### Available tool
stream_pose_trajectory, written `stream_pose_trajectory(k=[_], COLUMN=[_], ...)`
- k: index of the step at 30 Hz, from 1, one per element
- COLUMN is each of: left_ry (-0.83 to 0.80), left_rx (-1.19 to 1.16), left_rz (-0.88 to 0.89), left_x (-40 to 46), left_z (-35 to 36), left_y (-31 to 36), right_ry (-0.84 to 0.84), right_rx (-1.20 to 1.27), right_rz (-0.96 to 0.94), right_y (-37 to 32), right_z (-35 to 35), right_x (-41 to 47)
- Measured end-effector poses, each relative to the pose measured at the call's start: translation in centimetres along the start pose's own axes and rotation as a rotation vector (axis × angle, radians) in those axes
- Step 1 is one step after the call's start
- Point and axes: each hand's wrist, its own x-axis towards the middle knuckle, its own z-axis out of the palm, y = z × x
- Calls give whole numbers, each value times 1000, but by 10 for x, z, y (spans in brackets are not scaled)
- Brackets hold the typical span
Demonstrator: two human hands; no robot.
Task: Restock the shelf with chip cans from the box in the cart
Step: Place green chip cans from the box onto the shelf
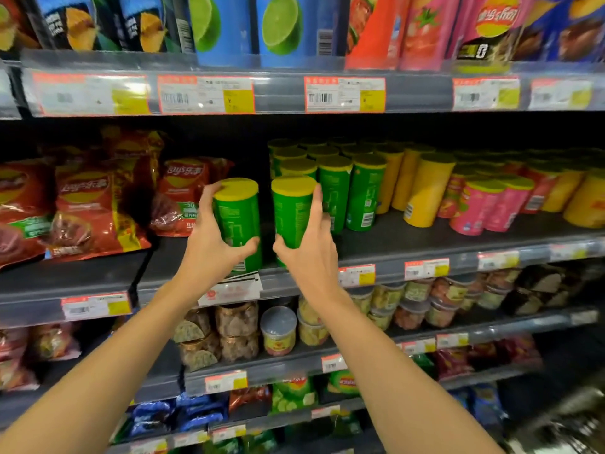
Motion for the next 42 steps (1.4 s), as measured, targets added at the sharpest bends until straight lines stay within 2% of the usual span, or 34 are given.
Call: stream_pose_trajectory(k=[4,16,28,36,42], left_ry=[-51,-68,-97,-116,-104], left_rx=[-2,-42,-72,-73,-50], left_rz=[8,49,40,42,48], left_x=[2,-1,0,1,1], left_z=[-6,-3,-7,-9,-12], left_y=[-6,1,0,1,4], right_ry=[-1,47,88,99,2], right_rx=[2,-66,-153,-85,-118], right_rz=[73,251,279,297,267], right_y=[26,88,97,99,116], right_z=[-24,-78,-73,-73,-78], right_x=[6,28,40,41,26])
